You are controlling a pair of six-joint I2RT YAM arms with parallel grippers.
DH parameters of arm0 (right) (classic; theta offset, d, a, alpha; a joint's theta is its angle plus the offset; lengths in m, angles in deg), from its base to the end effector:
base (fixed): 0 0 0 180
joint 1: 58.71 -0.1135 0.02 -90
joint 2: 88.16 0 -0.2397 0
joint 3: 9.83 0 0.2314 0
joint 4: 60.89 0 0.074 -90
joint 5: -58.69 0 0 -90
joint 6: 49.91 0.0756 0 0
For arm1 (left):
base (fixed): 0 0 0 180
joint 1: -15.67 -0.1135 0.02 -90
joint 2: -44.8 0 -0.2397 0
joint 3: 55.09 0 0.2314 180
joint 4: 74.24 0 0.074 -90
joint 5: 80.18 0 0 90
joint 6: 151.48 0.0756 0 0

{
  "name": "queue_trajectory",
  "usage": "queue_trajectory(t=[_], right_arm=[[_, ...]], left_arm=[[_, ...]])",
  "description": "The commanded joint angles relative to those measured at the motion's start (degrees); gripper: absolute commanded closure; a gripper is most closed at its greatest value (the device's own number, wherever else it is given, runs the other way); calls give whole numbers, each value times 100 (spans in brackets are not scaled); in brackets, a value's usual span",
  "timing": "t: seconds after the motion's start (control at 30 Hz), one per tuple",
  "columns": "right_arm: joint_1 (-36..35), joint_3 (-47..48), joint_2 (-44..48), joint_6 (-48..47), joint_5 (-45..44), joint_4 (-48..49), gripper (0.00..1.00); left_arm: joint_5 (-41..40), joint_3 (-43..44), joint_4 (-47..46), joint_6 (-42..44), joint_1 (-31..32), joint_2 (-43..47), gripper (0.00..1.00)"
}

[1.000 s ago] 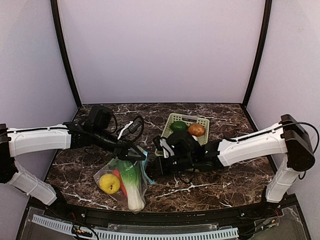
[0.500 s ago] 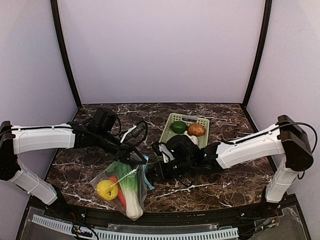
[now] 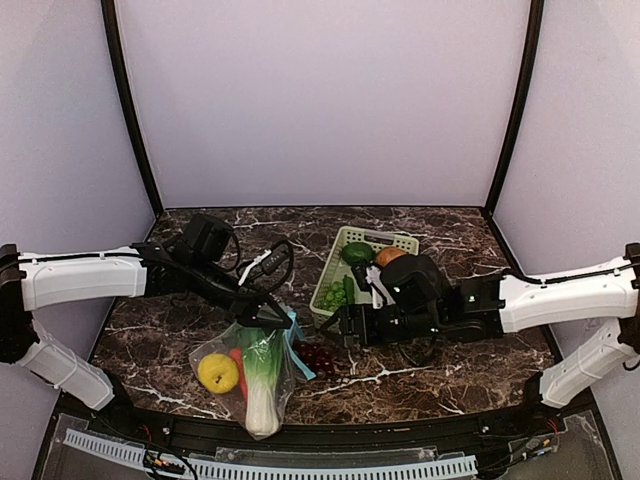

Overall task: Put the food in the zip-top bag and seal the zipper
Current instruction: Adjust the fake fruit in the zipper food storage bag.

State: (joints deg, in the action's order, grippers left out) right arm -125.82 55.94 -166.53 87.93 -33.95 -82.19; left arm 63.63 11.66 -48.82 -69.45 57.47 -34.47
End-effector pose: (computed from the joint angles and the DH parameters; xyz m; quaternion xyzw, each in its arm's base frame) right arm 0.1283 0.2949 0.2144 -0.1370 0.8717 0.3855 0.2699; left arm 0.1791 -0.2420 0.2259 0.4231 0.7089 -0.5335 0.1839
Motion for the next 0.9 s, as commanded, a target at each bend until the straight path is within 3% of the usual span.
queue_trajectory(t=[0.0,0.27,0.47,0.57,0.67,0.77,0.87], right_arm=[[33,-81,-358,66,-158,-194,14],[14,213,-1246,-48,228,258,12],[-84,413,-1643,-57,598,603,19],[-100,421,-1683,-13,724,870,39],[-108,411,-1578,27,722,910,76],[-107,420,-1255,6,600,778,92],[-105,586,-802,-125,325,324,100]], left_arm=[[160,149,29,106,27,203,99],[216,144,27,98,23,196,99],[219,145,16,95,29,214,99],[179,138,2,101,28,233,99],[138,144,-11,98,25,289,99],[132,175,-66,81,15,389,99],[160,268,-271,-96,12,412,99]])
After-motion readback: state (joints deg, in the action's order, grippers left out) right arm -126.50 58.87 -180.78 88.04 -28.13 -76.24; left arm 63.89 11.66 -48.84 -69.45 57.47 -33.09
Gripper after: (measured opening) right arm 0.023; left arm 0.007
